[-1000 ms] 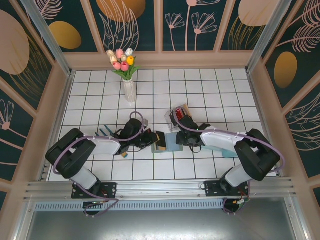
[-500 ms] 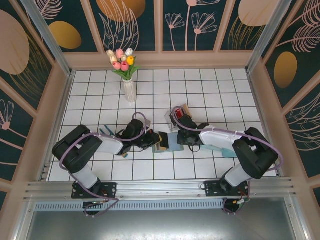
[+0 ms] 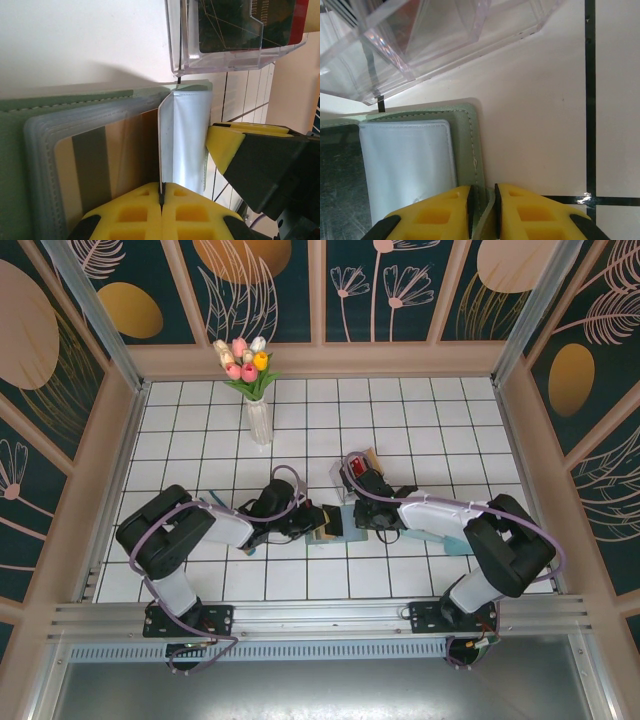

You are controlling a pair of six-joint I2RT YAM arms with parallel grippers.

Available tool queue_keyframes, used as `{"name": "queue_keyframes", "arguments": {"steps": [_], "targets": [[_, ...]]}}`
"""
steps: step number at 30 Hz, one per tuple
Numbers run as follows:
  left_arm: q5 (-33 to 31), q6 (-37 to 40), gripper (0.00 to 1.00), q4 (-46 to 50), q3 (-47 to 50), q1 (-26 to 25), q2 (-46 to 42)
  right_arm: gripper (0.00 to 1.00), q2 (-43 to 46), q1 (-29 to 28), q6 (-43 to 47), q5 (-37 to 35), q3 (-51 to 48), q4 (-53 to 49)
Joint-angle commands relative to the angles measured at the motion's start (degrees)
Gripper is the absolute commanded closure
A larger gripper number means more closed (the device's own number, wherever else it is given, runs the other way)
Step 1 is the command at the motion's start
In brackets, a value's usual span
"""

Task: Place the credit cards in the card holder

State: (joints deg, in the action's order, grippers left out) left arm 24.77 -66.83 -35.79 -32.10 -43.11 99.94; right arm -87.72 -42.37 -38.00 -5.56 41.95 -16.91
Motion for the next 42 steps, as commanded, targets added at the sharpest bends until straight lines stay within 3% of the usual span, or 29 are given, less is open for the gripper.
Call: {"name": "queue_keyframes", "arguments": {"steps": [1, 11, 21, 25, 42], "targets": [[-1.09, -0.79, 0.95, 2.7, -1.22, -1.07, 2.11, 0.8, -2.19, -0.08, -0.23, 0.13, -0.48, -0.49], [2.54, -1.27, 0.93, 0.34, -2.1, -1.34, 3.0, 0.84, -2.05, 0.25, -0.45, 0.2, -1.66, 0.12], [1.92, 5.03, 0.98, 13.06, -3.59, -1.34, -0.18, 0.84, -2.16, 1.19, 0.04, -0.28, -1.51, -0.06], [2.87, 5.6, 0.98, 13.25, -4.56, -1.4, 0.49, 0.85, -2.35, 1.26, 0.35, -0.25, -1.38, -0.08], [1.68, 4.38, 0.84, 11.74, -11.35, -3.49, 6.13, 0.87, -1.92, 1.42, -0.59, 0.94, -2.32, 1.1]]}}
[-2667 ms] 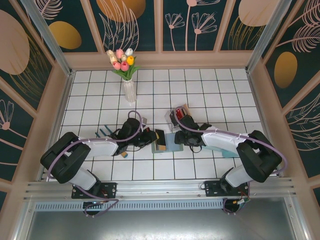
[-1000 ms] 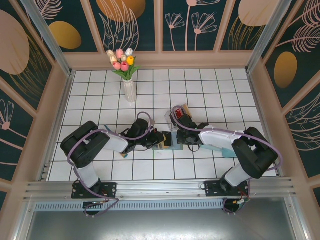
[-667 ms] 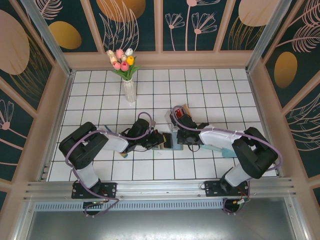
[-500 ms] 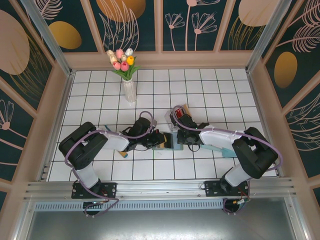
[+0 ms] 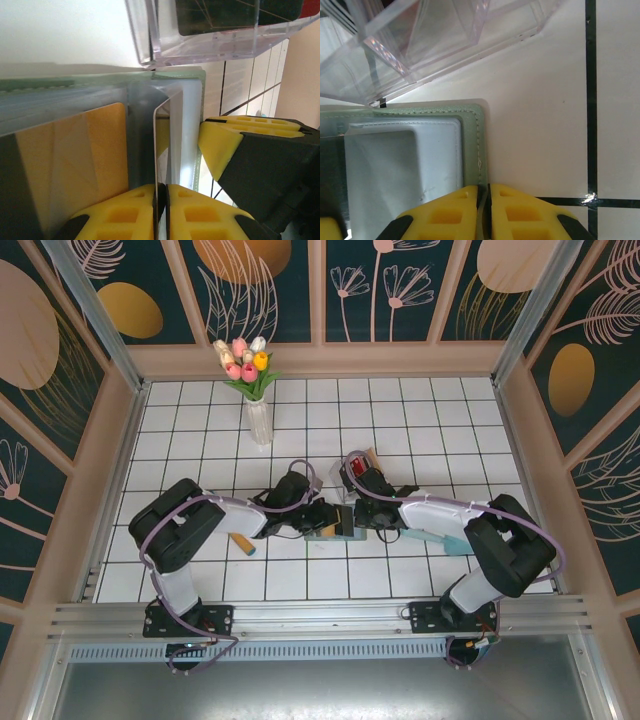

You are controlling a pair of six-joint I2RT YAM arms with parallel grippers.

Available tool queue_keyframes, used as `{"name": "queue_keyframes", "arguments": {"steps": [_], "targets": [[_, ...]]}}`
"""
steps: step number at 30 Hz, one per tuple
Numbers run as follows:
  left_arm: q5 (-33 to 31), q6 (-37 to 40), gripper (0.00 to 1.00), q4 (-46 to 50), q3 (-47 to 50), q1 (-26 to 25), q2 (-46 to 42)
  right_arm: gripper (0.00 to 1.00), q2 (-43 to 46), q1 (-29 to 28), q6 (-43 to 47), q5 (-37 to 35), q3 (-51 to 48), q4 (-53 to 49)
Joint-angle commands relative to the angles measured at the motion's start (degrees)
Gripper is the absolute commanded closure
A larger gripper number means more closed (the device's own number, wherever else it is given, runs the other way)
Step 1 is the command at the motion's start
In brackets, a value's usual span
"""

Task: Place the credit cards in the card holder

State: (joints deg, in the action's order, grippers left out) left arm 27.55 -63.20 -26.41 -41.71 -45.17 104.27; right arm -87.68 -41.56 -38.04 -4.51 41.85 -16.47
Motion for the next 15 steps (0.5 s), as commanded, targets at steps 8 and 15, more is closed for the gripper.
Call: {"name": "queue_keyframes", "arguments": {"steps": [8, 15], "targets": [[-7.03, 3.81, 0.75, 11.01, -4.04, -2.27, -0.28, 0.86, -1.54, 1.38, -0.63, -1.94, -1.95, -1.55], [-9.94, 6.06, 0.69, 16.42, -4.08, -2.27, -2.58, 0.86, -1.26, 1.83, -0.37, -1.39, -2.03, -1.07]]}}
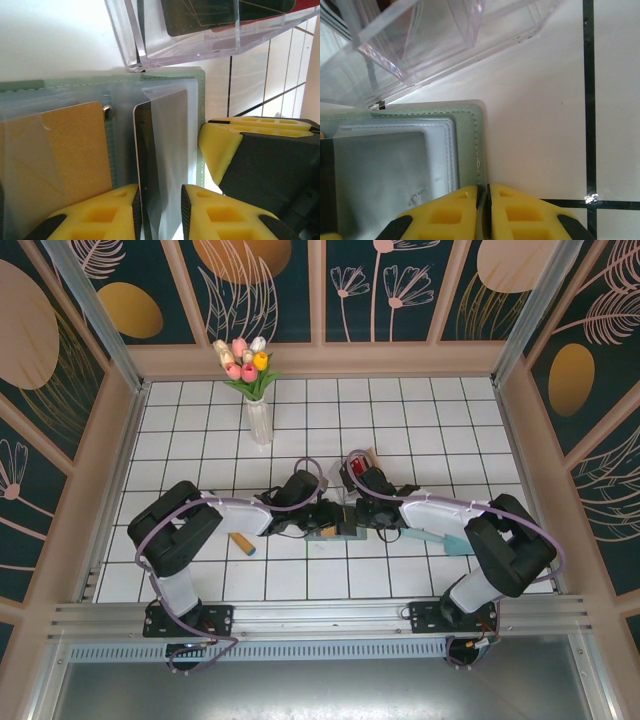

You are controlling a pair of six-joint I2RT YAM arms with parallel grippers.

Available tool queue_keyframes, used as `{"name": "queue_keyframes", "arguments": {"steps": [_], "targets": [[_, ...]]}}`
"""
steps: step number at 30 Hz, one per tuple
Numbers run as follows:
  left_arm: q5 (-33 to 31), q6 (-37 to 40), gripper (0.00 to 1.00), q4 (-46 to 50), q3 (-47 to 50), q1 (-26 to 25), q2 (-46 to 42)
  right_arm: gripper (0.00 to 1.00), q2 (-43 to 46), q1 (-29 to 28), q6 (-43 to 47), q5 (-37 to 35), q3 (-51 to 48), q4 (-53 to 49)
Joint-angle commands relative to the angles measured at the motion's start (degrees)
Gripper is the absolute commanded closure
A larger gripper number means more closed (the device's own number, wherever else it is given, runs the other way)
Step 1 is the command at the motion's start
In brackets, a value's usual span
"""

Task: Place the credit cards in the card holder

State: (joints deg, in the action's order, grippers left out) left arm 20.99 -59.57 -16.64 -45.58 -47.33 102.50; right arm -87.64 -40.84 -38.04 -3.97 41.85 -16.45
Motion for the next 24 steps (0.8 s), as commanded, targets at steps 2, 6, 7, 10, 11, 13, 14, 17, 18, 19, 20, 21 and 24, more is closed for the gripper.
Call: {"name": "queue_keyframes", "arguments": {"steps": [2, 6, 7, 10, 11, 13, 14, 17, 18, 19, 20, 21, 24], "targets": [[-4.07, 2.5, 0.7, 7.14, -0.22, -0.05, -1.07, 0.86, -1.5, 1.22, -0.28, -1.75, -1.89, -1.0], [-3.48, 2.57, 0.83, 6.25, -0.21, -0.05, -0.81, 0.86, -1.75, 1.22, -0.15, -1.62, -1.72, -0.96], [-2.8, 2.53, 0.85, 5.6, -0.4, -0.12, -0.36, 0.86, -1.79, 1.2, -0.1, -1.66, -1.61, -0.95], [-1.76, 2.22, 0.87, 4.8, -1.23, -0.1, 1.21, 0.86, -1.88, 1.2, -0.01, -1.48, -1.65, -0.87], [-1.66, 2.21, 0.88, 4.8, -1.52, -0.11, 1.7, 0.86, -1.92, 1.2, 0.01, -1.44, -1.66, -0.78], [-1.28, 2.17, 0.92, 4.52, -1.8, -0.08, 2.41, 0.87, -1.81, 1.22, -0.1, -1.23, -1.68, -0.71], [-0.86, 2.18, 0.92, 4.14, -1.88, -0.18, 2.56, 0.87, -1.84, 1.2, -0.1, -1.14, -1.75, -0.56], [1.3, 2.25, 0.92, 2.43, -2.05, -0.19, 2.87, 0.87, -1.79, 1.23, -0.28, -1.04, -1.94, -0.39], [2.08, 2.33, 0.92, 2.18, -2.3, -0.19, 3.1, 0.87, -1.79, 1.21, -0.37, -1.04, -1.94, -0.26], [2.39, 2.43, 0.91, 2.12, -2.33, -0.21, 3.1, 0.87, -1.83, 1.21, -0.4, -1.04, -2.03, -0.3], [2.62, 2.65, 0.89, 1.75, -2.31, -0.29, 2.9, 0.87, -1.81, 1.22, -0.49, -1.15, -2.03, -0.21], [3.24, 2.83, 0.88, 1.3, -2.07, -0.3, 2.69, 0.87, -1.84, 1.21, -0.53, -1.13, -2.12, -0.16], [4.59, 3.58, 0.84, 1.1, -1.97, -0.3, 2.54, 0.87, -1.86, 1.19, -0.54, -1.27, -2.03, -0.28]]}}
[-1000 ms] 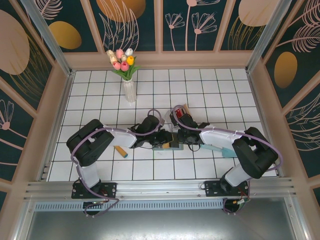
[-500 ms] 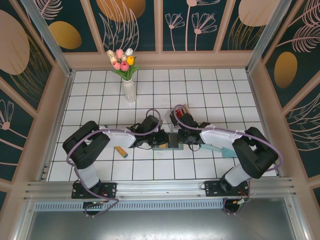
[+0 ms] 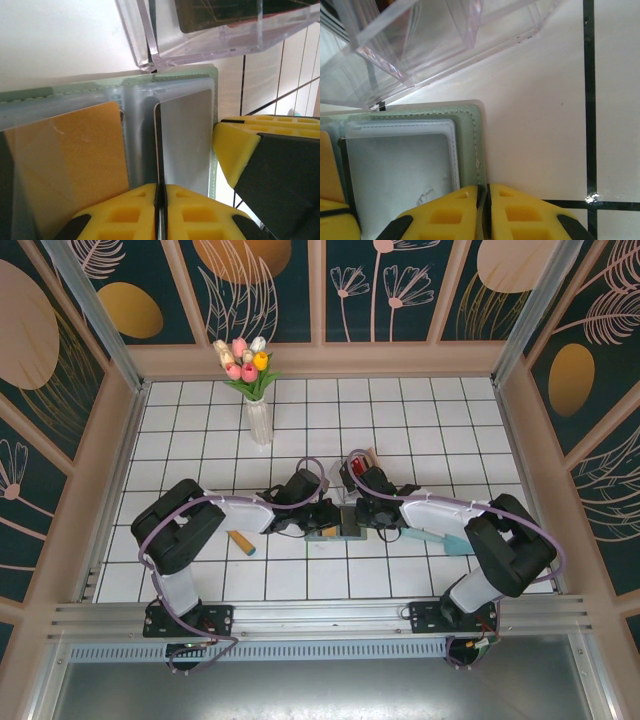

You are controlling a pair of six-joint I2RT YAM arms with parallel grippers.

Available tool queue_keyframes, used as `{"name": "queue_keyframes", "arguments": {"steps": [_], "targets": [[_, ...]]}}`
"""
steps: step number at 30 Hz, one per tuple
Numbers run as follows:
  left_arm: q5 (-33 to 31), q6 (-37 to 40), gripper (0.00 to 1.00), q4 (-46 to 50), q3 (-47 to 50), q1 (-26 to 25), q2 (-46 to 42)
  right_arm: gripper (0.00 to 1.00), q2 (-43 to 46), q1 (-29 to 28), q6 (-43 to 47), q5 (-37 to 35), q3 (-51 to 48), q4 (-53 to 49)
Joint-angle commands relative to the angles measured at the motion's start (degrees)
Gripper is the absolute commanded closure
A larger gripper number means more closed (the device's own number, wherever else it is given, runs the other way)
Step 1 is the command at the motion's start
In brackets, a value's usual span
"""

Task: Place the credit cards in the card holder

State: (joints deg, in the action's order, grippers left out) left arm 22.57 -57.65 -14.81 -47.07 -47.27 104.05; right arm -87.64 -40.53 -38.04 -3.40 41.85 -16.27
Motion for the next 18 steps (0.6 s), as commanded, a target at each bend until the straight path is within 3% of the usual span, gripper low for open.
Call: {"name": "queue_keyframes", "arguments": {"steps": [1, 4, 6, 8, 14, 18], "targets": [[2.46, 2.05, 0.82, 0.3, -0.57, -0.36, 0.61, 0.87, -1.9, 0.91, -0.5, -1.98, -2.01, -0.51], [-2.89, 3.15, 0.69, 5.35, -0.07, -0.31, -2.04, 0.87, -1.93, 0.91, -0.8, -3.2, -1.77, -1.45], [-7.58, 4.4, 0.7, 9.68, 0.0, -0.37, -4.35, 0.87, -1.84, 1.0, -1.09, -4.09, -1.86, -2.08], [-11.87, 5.29, 0.65, 14.19, -0.14, -0.34, -5.51, 0.87, -1.84, 1.15, -1.12, -4.18, -1.94, -2.19], [-10.33, 6.25, 0.52, 11.21, 2.46, -0.29, -13.96, 0.87, -1.57, 1.16, -0.84, -3.31, -2.12, -1.58], [-16.05, 7.02, 0.41, 16.36, 2.0, 0.04, -16.49, 0.88, -1.75, 1.16, -0.81, -2.93, -1.99, -1.39]]}}
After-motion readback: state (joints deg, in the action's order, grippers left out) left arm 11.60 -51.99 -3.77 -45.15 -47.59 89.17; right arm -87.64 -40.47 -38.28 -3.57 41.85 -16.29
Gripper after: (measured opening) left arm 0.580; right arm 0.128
